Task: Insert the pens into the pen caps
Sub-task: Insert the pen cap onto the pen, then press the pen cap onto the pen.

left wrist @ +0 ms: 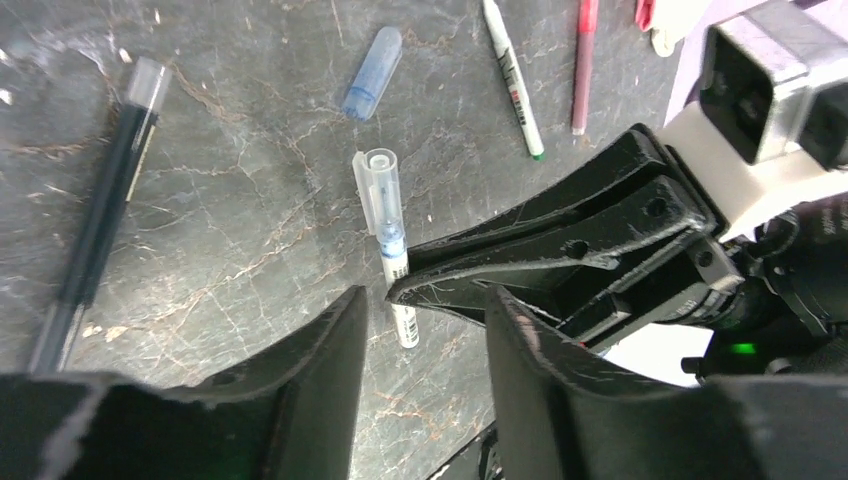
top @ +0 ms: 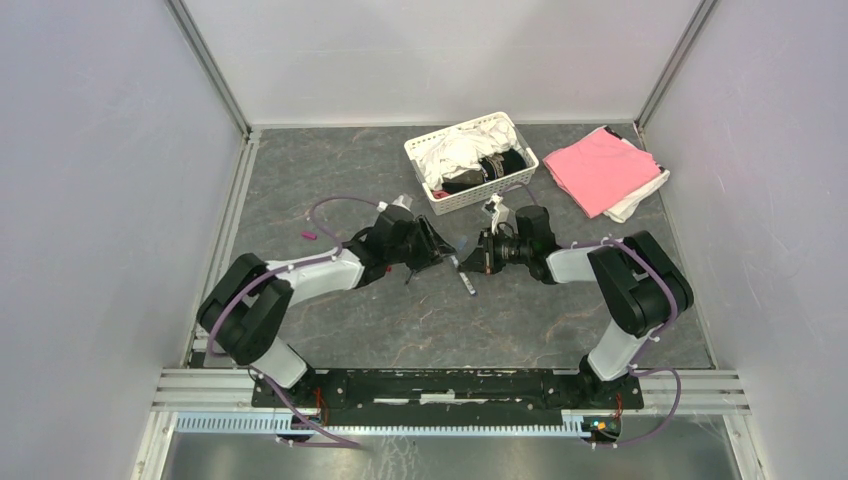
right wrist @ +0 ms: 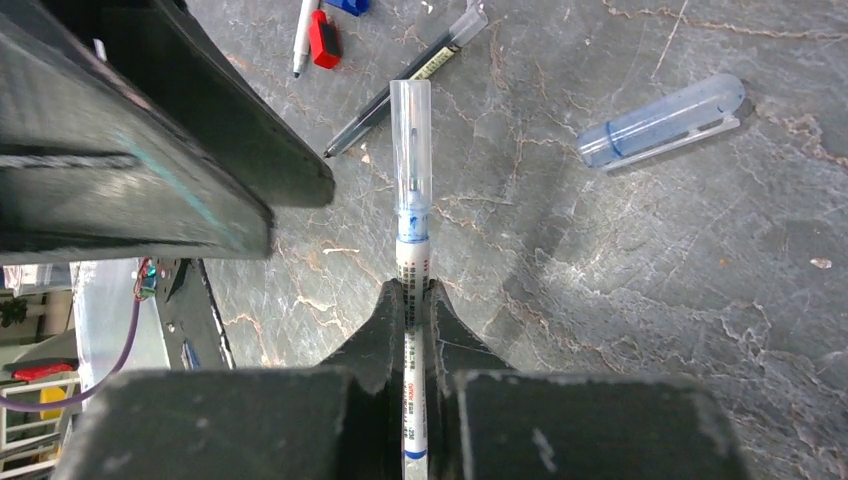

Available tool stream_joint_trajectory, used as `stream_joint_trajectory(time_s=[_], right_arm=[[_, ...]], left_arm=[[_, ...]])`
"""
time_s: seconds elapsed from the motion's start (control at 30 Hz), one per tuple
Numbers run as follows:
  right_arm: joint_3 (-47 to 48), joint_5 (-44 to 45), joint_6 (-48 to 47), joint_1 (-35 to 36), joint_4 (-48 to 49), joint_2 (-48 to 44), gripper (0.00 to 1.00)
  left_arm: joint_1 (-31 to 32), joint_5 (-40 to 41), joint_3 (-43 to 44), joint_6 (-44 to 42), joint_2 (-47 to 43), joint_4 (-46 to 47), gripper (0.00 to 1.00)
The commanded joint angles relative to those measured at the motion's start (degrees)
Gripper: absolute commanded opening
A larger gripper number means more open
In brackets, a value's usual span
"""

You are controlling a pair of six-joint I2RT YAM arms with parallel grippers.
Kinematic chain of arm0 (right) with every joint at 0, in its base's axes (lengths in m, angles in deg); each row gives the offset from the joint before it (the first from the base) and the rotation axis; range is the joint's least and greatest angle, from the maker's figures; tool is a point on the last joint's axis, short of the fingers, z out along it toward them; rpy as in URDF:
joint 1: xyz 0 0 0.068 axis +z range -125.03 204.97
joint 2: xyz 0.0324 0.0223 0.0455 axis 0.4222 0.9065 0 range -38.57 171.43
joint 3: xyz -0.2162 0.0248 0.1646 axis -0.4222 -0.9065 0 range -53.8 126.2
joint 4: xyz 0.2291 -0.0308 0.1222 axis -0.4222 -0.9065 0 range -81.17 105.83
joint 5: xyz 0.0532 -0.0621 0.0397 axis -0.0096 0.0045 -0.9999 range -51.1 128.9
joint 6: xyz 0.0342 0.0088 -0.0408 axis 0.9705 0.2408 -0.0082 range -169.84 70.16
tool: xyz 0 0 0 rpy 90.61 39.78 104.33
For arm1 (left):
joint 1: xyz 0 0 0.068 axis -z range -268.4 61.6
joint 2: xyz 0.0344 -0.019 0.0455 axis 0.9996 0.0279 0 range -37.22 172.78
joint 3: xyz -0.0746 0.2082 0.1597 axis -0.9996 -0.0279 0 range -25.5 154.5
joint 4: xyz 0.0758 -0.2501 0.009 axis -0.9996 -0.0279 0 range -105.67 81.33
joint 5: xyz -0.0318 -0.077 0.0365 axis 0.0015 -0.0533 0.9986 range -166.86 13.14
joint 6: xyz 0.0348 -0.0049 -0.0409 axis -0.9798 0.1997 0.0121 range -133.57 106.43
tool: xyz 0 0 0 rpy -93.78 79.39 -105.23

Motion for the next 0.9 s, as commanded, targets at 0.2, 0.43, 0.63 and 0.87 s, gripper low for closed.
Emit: stream_joint_trajectory(time_s=[0.2, 0.43, 0.63, 0.87], right_arm=[[-0.85, -9.54, 2.63, -0.02, 8.66, -6.19, 0.00], [-1.12, -18.33, 15.43, -0.01, 20.73, -10.51, 0.00], [-1.06, -20.42, 21.96, 0.06, 26.61, -15.08, 0.00], [-1.85, -20.21, 24.48, 0.05, 29.24, -17.66, 0.00]], left_arm=[[-6.25, -1.64, -6.96, -11.19, -21.04, 5.31, 0.85], [-15.54, -26.91, -7.17, -9.57, -21.28, 26.36, 0.86], [-15.83, -32.60, -5.25, -8.08, -19.71, 32.06, 0.87], [-15.65, -35.38, -9.95, 1.53, -17.15, 48.27, 0.83]])
